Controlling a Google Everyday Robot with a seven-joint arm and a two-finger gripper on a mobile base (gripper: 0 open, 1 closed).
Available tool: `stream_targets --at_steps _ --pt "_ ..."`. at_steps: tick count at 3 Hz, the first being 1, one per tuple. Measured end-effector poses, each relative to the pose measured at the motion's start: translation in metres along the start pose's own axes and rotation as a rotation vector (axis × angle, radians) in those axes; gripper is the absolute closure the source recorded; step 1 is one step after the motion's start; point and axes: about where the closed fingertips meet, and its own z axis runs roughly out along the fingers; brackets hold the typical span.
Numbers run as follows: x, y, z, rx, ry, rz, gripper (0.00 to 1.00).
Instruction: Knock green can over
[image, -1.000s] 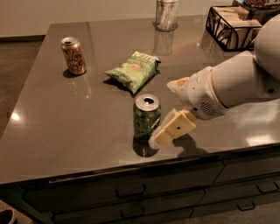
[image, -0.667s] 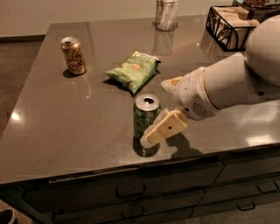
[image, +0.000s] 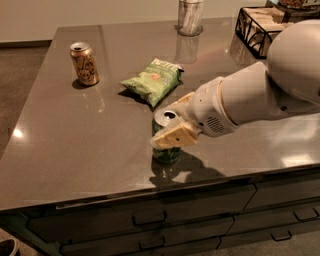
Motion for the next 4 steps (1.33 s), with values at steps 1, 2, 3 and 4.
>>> stream_targets --at_steps 1,2,3,4 --pt "-0.004 -0.003 0.001 -0.005 0.013 0.004 0.64" --pt "-0.019 -0.010 -0.013 -0.001 0.104 -0.010 0.87" --pt "-0.032 -0.003 -0.013 -0.024 0.283 -0.043 1.00" --pt "-0.023 0.000 -0.001 -0.054 0.483 -0.112 1.00"
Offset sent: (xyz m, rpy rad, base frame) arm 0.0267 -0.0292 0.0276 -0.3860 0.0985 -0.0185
